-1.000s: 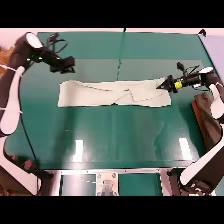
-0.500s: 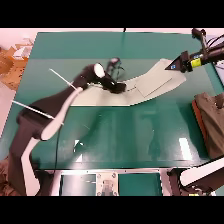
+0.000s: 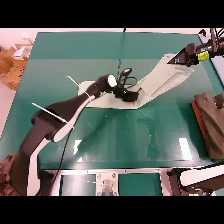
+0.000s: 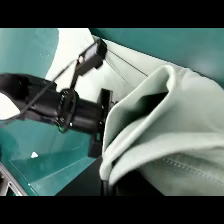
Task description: Fold the shirts.
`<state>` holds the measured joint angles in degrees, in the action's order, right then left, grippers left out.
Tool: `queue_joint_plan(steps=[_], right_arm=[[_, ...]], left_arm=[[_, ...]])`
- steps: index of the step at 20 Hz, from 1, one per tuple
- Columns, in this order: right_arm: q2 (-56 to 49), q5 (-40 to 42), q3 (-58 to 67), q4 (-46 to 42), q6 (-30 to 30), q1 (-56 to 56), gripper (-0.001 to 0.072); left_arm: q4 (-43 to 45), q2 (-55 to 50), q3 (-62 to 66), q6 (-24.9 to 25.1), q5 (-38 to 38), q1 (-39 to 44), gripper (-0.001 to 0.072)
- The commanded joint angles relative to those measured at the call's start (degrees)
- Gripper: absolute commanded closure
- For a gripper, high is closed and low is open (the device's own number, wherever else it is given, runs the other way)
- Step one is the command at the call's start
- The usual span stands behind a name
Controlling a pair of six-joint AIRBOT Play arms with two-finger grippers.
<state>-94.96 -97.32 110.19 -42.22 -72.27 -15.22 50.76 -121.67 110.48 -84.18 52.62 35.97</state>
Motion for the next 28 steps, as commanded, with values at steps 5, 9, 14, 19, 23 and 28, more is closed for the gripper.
queue_joint_plan(steps=[5, 9, 14, 19, 23, 28], right_arm=[[0.24, 2.25, 0.02, 0.24, -4.22, 8.11, 0.0694], [-0.63, 15.43, -0.04, 0.15, -7.30, 23.43, 0.0694], [-12.33, 40.04, -0.04, 0.22, -7.28, 45.62, 0.0647], [-21.00, 49.22, 0.04, 0.04, -10.19, 53.11, 0.0291], [-15.82, 32.79, 1.31, -0.04, -13.29, 38.93, 0.0300], [-13.44, 13.29, 0.68, -8.02, -18.99, 20.35, 0.0300]], left_arm=[[24.35, 9.86, 8.63, 1.11, 29.27, -15.19, 0.0685], [35.04, 17.14, 8.61, 1.25, 38.56, -25.59, 0.0684], [35.58, 18.62, 7.63, 1.31, 42.82, -35.08, 0.0684], [35.32, 18.58, 5.77, 4.46, 43.63, -38.14, 0.0684], [35.28, 18.56, 5.77, 5.14, 43.41, -38.14, 0.0684], [34.75, 18.56, 5.77, 5.14, 42.47, -38.16, 0.0684]])
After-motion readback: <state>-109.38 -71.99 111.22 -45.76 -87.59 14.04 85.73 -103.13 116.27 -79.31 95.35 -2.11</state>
